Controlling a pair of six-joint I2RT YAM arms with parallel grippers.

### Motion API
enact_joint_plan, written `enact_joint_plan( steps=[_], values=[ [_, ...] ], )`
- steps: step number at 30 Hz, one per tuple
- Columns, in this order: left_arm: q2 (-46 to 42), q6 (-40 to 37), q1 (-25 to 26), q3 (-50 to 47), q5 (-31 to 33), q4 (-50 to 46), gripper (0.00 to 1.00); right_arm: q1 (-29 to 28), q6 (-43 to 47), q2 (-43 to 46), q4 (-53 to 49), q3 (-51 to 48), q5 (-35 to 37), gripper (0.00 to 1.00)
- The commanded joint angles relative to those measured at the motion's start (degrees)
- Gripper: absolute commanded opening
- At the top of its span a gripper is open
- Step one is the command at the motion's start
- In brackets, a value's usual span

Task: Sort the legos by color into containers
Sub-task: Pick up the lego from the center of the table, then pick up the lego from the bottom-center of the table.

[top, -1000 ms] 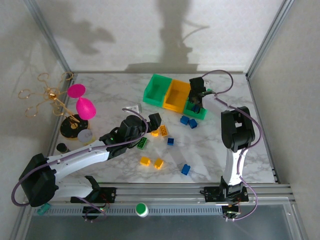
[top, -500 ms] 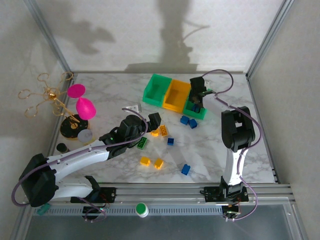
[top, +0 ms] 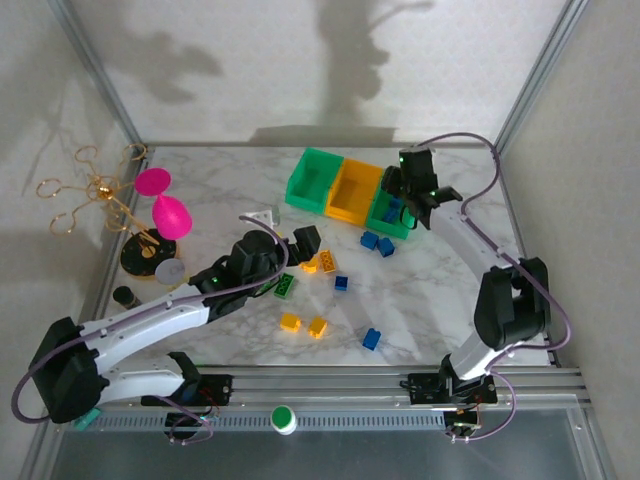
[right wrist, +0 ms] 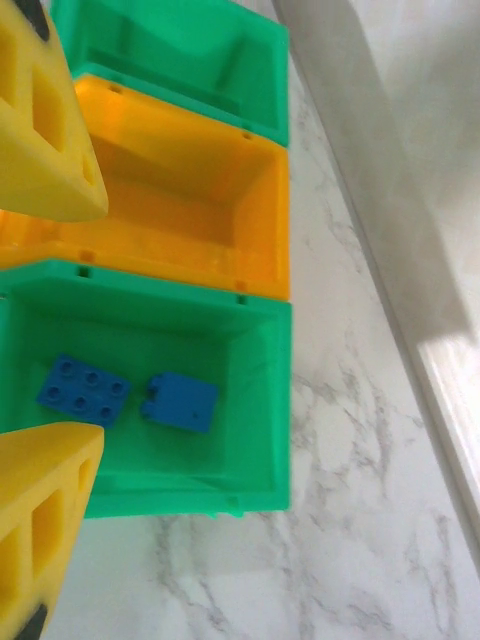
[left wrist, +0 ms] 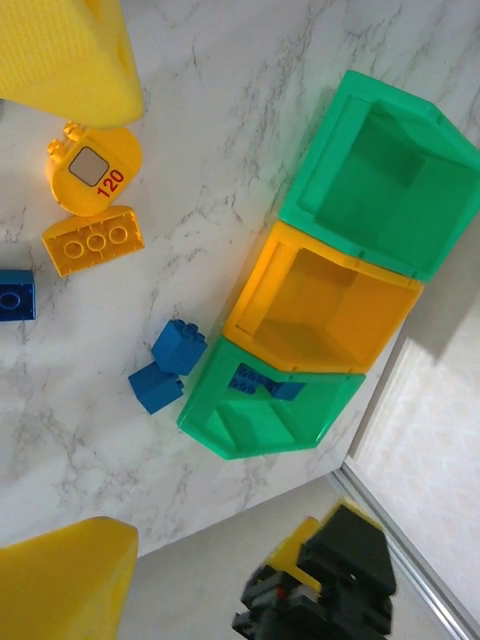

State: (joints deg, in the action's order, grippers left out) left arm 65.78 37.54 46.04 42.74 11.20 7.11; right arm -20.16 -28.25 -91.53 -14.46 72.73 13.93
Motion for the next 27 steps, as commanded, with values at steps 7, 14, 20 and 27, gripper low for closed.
enact_joint_plan(
  steps=[7,14,20,27],
  values=[
    [-7.7,1.0,1.1,-3.5,-3.4,-6.0,1.0,-9.5,-6.3,10.1,-8.2,-11.6,-0.5,0.62],
    [-11.3,4.4,2.6,-7.0,-2.5,-7.4,1.0,-17.4,-12.9,17.1,-13.9,-22.1,-0.1,0.64],
    [-14.0,7.4,3.9,-10.2,-1.7,-8.2,0.99,-25.9,-19.1,19.4,-18.5,-28.2,-0.5,0.66],
    [-15.7,7.5,4.6,-11.0,-1.0,-11.0,1.0,-36.7,-33.6,19.8,-24.0,-31.6,-0.1,0.69]
  ],
)
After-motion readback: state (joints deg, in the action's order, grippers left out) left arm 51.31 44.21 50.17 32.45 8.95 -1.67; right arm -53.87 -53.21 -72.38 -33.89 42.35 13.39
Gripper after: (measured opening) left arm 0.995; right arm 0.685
